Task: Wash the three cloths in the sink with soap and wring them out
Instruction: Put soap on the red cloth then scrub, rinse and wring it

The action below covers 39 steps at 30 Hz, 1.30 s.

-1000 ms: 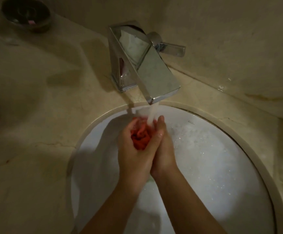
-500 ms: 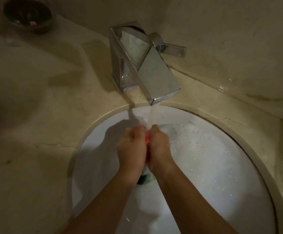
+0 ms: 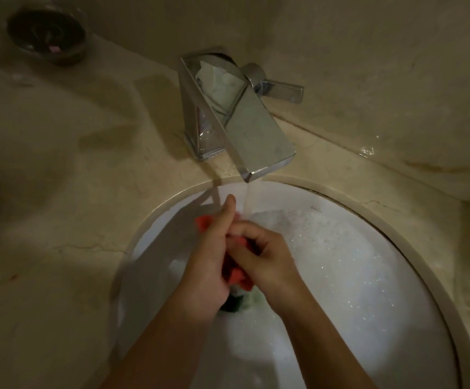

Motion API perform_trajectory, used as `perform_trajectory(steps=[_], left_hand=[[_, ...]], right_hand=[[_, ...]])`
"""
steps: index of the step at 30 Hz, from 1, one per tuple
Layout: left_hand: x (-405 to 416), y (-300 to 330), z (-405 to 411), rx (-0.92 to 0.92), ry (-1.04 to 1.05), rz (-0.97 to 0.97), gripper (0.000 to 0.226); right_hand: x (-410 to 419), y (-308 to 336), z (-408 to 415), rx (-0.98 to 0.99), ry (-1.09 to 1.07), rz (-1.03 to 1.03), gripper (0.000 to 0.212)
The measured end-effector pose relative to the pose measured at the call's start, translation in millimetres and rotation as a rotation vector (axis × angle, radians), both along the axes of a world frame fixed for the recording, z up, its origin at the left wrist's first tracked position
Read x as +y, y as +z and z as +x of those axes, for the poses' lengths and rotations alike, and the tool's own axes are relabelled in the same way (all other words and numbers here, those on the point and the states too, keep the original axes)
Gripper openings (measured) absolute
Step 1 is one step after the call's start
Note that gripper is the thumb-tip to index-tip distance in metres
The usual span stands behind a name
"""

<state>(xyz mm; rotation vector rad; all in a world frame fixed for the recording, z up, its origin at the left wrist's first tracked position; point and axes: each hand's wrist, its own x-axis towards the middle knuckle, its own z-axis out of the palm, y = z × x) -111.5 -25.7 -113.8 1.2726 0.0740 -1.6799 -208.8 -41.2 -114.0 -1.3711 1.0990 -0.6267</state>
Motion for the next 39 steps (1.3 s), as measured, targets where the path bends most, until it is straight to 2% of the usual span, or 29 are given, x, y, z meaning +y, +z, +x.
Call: perform_trajectory(steps=[2,4,7,9,11,13,15,16,17,18,19,20,21,24,27,30,33,36,39], left_hand=[[1,0,-5,-0.097,0.039,-0.018,0.057],[0,0,-9,-0.121,0.106,-0.006,0.044],[4,0,-16,-0.166,0.182,-0.026,0.032],[8,-2,-21,-0.285,0.193,-0.038,0.025],[11,-2,-22,-0.490,0.160,-0.064,0.011],[10,-2,-24,-0.763,0.061,-0.191,0.007],[9,-6,-27,-1.019,-0.055,-0.338,0.019],[9,-7,-27,-1.085,-0.084,-0.381,0.027],[7,-8,-26,-1.137,-0.097,-0.429,0.032],[5,-9,-23,-1.215,-0.108,-0.483,0.031],[2,-10,-20,-1.314,-0.115,-0.539,0.031],[0,-10,-17,-1.406,-0.105,-0.582,0.035],[-2,-9,-15,-1.427,-0.088,-0.595,0.037],[-10,0,-18,-1.239,-0.002,-0.397,0.024],[-22,2,-17,-0.971,0.230,-0.061,0.035],[-27,-2,-10,-0.690,0.415,0.055,0.026],[-22,-8,-7,-0.418,0.437,0.232,0.022],[-18,-10,3,-0.287,0.310,0.242,0.020],[-9,-5,15,-0.307,0.204,0.119,0.030]], right_hand=[[0,1,0,-0.248,-0.097,0.170,0.016],[3,-3,0,-0.401,-0.287,0.254,0.029],[10,-7,10,-0.256,-0.375,0.365,0.056],[7,-4,11,-0.281,-0.405,0.622,0.055],[3,-2,10,-0.342,-0.425,0.827,0.054],[1,-7,11,-0.369,-0.436,0.847,0.051],[1,-11,19,-0.515,-0.453,0.814,0.037],[0,-9,24,-0.576,-0.484,0.812,0.041],[-1,-9,27,-0.589,-0.494,0.784,0.055],[-3,-7,31,-0.526,-0.507,0.782,0.066],[-5,-11,30,-0.470,-0.504,0.760,0.057],[-8,-10,31,-0.484,-0.484,0.766,0.038],[-11,-14,32,-0.484,-0.473,0.771,0.034],[-16,-5,38,-0.400,-0.474,0.846,0.036],[-13,-9,45,-0.366,-0.529,0.932,0.030],[-11,-11,44,-0.337,-0.584,0.962,0.038],[-9,-9,39,-0.232,-0.528,1.010,0.037],[-7,3,32,-0.082,-0.398,1.015,0.038],[-9,13,19,-0.094,-0.362,0.910,0.037]])
